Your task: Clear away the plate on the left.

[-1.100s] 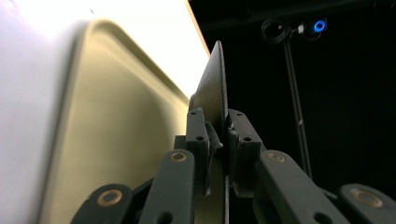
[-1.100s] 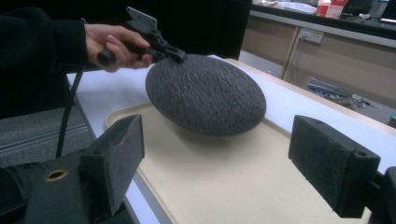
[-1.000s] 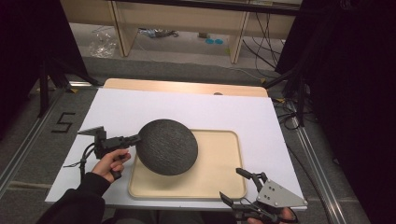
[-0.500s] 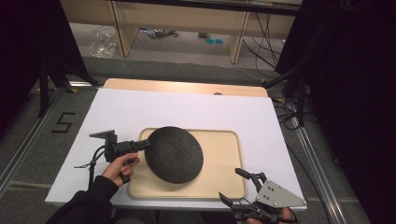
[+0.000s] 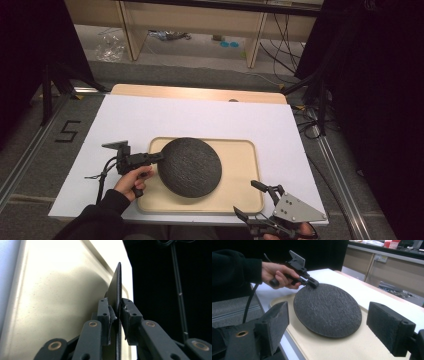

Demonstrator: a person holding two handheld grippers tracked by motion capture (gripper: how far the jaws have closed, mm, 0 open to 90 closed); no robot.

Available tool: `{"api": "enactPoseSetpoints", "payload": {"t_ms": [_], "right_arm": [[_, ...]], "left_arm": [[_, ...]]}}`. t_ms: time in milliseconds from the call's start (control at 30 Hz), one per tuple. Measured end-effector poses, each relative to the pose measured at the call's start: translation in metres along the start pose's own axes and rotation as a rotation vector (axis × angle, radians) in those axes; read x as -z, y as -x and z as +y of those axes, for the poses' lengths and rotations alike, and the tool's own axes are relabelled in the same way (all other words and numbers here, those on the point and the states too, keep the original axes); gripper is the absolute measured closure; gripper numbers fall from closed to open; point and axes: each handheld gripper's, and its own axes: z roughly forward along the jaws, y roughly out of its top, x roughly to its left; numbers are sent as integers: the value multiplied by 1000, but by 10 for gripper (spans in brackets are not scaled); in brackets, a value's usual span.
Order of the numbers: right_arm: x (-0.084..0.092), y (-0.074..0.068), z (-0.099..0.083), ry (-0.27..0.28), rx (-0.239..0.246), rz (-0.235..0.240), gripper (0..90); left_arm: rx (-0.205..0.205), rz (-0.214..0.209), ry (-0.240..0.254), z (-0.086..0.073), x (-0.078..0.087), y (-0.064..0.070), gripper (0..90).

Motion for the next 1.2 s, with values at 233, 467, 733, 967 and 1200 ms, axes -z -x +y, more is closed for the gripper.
{"api": "enactPoseSetpoints", "payload": {"t_ms": [233, 467, 733, 967, 1200], "right_arm": [[1, -1, 1, -12, 6, -10, 195], [2, 0, 1, -14, 6, -2, 195], [2, -2, 1, -16, 8, 0, 196], [0, -2, 1, -18, 11, 2, 196], [1, -2, 1, -30, 18, 6, 196]], "left_arm": [[-19, 27, -38, -6, -12, 2, 750], [-23, 40, -44, -8, -18, -2, 716], [-47, 54, -67, -9, -22, -5, 692], [-54, 57, -94, -12, -26, -5, 664], [-64, 52, -106, -10, -26, -6, 633]]}}
